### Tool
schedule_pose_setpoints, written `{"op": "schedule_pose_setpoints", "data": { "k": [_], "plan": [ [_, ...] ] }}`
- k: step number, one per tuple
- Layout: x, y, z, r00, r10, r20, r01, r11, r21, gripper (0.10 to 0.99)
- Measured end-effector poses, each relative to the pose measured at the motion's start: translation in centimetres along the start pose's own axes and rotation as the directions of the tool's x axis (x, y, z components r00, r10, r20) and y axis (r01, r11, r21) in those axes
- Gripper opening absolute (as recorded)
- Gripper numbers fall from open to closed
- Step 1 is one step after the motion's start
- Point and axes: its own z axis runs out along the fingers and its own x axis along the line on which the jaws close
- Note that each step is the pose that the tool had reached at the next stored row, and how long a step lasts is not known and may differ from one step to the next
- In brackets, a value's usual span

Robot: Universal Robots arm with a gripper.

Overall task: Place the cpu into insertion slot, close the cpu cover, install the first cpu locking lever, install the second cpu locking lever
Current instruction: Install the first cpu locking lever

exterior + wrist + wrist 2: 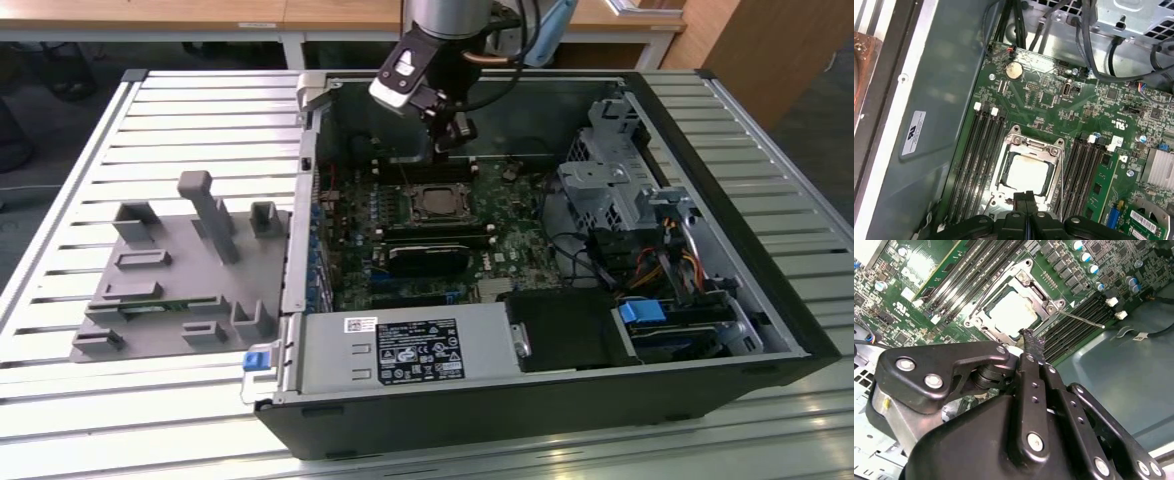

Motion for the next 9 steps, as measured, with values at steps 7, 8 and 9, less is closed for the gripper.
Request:
{"op": "schedule_pose_setpoints", "data": {
  "k": [7,8,9],
  "plan": [
    [0.10,0.03,0.01,0.9993,-0.036,-0.0008,0.036,0.9993,0.000,0.106],
    [0.13,0.03,0.01,0.9990,-0.045,-0.0009,0.045,0.9990,0.001,0.106],
    [0.15,0.04,0.00,0.9986,-0.054,-0.0010,0.054,0.9986,0.001,0.106]
  ]
}}
